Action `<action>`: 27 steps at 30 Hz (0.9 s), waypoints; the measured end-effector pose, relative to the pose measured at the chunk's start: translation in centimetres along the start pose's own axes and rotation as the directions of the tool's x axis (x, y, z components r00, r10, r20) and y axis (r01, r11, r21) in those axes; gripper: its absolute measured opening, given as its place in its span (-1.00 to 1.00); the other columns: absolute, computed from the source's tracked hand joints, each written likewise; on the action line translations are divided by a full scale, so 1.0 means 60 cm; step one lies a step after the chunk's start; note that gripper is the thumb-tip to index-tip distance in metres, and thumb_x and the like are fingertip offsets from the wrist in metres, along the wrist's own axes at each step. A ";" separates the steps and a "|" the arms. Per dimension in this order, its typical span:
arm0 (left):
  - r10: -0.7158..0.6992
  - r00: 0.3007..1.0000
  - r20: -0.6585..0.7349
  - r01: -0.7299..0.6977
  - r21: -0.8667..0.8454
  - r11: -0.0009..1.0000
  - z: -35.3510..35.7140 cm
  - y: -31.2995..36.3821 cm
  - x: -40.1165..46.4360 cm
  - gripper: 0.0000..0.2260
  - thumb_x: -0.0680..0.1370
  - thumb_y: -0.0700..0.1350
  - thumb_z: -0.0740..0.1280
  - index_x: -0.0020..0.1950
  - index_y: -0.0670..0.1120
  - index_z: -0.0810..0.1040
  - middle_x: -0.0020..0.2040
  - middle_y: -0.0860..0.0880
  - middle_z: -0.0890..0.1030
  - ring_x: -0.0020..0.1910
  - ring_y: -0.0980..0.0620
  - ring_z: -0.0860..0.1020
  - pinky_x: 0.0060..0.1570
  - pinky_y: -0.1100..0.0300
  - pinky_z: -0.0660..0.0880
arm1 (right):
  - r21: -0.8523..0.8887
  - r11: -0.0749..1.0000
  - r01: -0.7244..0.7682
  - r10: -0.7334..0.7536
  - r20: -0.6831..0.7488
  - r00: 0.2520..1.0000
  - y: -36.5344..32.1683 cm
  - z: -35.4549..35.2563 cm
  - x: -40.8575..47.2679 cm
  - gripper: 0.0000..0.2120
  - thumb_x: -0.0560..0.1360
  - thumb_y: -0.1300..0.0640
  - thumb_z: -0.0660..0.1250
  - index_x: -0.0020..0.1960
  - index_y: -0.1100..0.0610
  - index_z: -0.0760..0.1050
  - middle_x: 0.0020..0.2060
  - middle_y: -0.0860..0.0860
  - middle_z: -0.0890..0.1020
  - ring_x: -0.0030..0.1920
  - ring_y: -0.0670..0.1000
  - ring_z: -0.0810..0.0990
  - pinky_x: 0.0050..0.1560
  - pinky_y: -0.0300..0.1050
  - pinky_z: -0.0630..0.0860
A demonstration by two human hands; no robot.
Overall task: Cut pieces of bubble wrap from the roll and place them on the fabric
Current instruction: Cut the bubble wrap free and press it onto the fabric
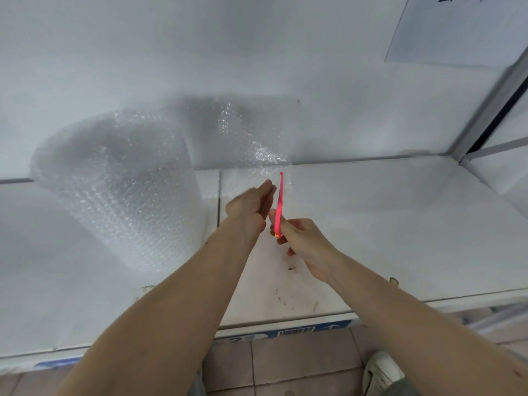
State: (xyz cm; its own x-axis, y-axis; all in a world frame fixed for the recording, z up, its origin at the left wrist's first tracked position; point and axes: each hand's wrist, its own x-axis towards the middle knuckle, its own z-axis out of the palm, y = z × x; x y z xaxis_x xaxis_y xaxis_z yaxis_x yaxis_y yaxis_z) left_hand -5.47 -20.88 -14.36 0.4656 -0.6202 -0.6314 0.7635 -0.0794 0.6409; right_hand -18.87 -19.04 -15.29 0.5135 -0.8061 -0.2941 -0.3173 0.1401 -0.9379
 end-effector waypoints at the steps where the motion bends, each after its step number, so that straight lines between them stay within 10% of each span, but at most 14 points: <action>1: 0.002 1.000 -0.005 -0.002 -0.009 1.000 0.000 0.000 0.001 -0.77 0.35 -0.26 0.57 -0.05 -0.17 0.64 -0.28 -0.07 0.72 -0.32 0.08 0.69 -0.11 0.20 0.64 | 0.010 1.000 0.004 -0.004 0.002 1.000 0.002 -0.001 0.001 -0.46 0.40 -0.41 0.27 -0.12 0.09 0.52 -0.15 0.05 0.52 -0.14 0.01 0.44 -0.12 -0.10 0.35; 12: 0.017 0.996 0.085 -0.027 0.109 0.994 -0.006 -0.009 0.042 -0.78 0.30 -0.10 0.60 -0.15 -0.14 0.66 -0.20 -0.02 0.72 -0.32 0.09 0.65 -0.12 0.19 0.64 | 0.040 0.999 -0.008 0.007 0.016 1.000 0.002 0.003 -0.001 -0.50 0.43 -0.37 0.28 -0.14 0.10 0.52 -0.14 0.04 0.55 -0.13 0.01 0.49 -0.12 -0.12 0.38; 16: 0.028 0.979 0.201 -0.061 0.161 0.985 -0.012 -0.019 0.047 -0.86 0.53 -0.04 0.42 -0.04 -0.07 0.53 -0.49 0.13 0.61 -0.52 0.22 0.57 -0.40 0.36 0.52 | 0.046 0.999 -0.018 0.018 0.010 1.000 0.000 0.003 0.000 -0.47 0.41 -0.39 0.29 -0.12 0.10 0.55 -0.12 0.04 0.57 -0.13 0.00 0.51 -0.14 -0.14 0.39; 27: 0.019 0.995 0.098 -0.020 0.013 1.000 -0.008 -0.022 0.072 -0.77 0.31 -0.15 0.61 -0.11 -0.19 0.70 -0.14 -0.08 0.73 -0.18 0.01 0.71 -0.08 0.14 0.61 | 0.045 0.998 -0.034 0.034 0.000 0.999 0.004 0.005 0.000 -0.46 0.45 -0.35 0.28 -0.07 0.16 0.60 -0.10 0.06 0.60 -0.11 0.00 0.52 -0.13 -0.13 0.41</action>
State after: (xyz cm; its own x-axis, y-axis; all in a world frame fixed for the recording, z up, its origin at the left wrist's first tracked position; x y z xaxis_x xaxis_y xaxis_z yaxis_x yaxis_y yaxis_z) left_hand -4.25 -23.08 -18.19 0.4337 -0.6949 -0.5736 0.7480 -0.0773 0.6592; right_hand -18.70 -18.82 -15.58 0.5019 -0.8011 -0.3261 -0.2986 0.1934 -0.9346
